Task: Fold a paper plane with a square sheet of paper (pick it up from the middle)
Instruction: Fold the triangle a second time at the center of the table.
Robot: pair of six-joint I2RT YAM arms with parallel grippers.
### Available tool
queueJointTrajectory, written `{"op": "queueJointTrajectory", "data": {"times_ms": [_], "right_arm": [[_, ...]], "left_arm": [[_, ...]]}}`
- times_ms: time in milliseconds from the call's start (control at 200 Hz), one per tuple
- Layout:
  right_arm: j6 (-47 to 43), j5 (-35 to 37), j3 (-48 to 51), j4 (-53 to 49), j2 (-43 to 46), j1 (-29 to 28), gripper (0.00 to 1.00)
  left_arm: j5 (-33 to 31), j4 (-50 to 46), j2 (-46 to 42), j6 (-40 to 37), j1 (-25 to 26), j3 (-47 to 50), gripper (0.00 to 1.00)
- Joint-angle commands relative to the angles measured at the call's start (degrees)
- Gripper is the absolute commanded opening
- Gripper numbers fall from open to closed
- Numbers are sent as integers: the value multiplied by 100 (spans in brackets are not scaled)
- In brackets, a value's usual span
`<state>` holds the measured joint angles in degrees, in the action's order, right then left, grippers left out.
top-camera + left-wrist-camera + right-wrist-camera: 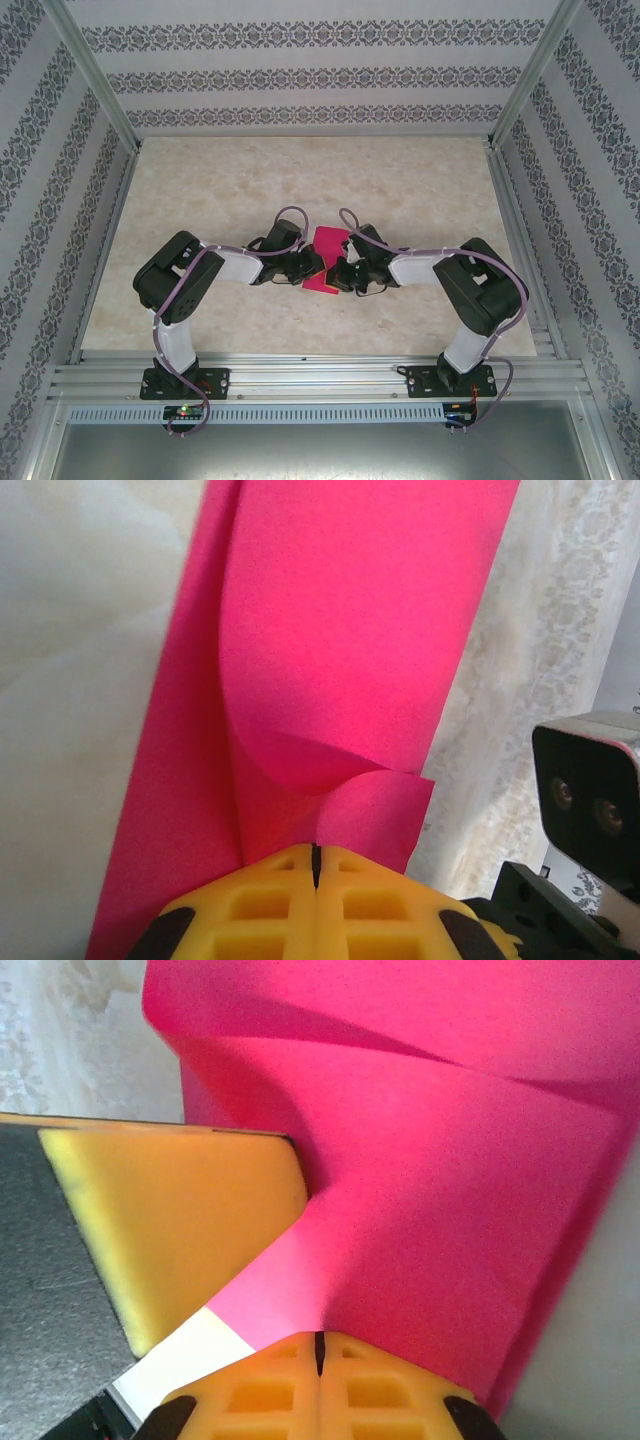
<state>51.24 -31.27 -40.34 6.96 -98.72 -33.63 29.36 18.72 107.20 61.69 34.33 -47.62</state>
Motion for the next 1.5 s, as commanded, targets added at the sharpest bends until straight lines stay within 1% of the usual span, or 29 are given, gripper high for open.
{"op": "queueJointTrajectory", "data": {"times_ms": [0,85,155,260,430,495,634,804,1094,1149,1264,1344,1494], "right_arm": [[-77,232,421,-310,-182,44,0],[-113,294,613,-229,-133,50,0],[-139,187,649,-165,-104,85,0],[-223,114,584,-199,-113,84,0],[-236,101,555,-207,-248,84,0],[-230,113,544,-241,-267,84,0],[-235,142,527,-274,-264,89,0],[-262,183,510,-359,-227,93,0],[-300,229,502,-448,-288,93,0],[-307,227,477,-459,-297,94,0],[-308,226,449,-482,-332,91,0],[-317,236,431,-514,-332,94,0],[-326,257,413,-538,-358,94,0]], "left_arm": [[-91,-509,19,-248,-22,-43,0],[-157,-620,-88,-380,-20,-96,1],[-160,-701,-175,-505,-22,-172,2],[-114,-703,-299,-660,-22,-271,7],[103,-408,-342,-838,-23,-441,17],[93,-418,-383,-884,-22,-492,22],[-83,-926,-166,-1035,-28,-735,20],[29,-694,89,-871,-48,-660,20],[-113,-734,-67,-994,-171,-504,23],[-35,-703,-86,-1036,-187,-500,24],[349,-247,-185,-1014,-189,-382,30],[575,-103,-305,-1087,-181,-335,32],[688,17,-523,-1185,-170,-220,34]]}}
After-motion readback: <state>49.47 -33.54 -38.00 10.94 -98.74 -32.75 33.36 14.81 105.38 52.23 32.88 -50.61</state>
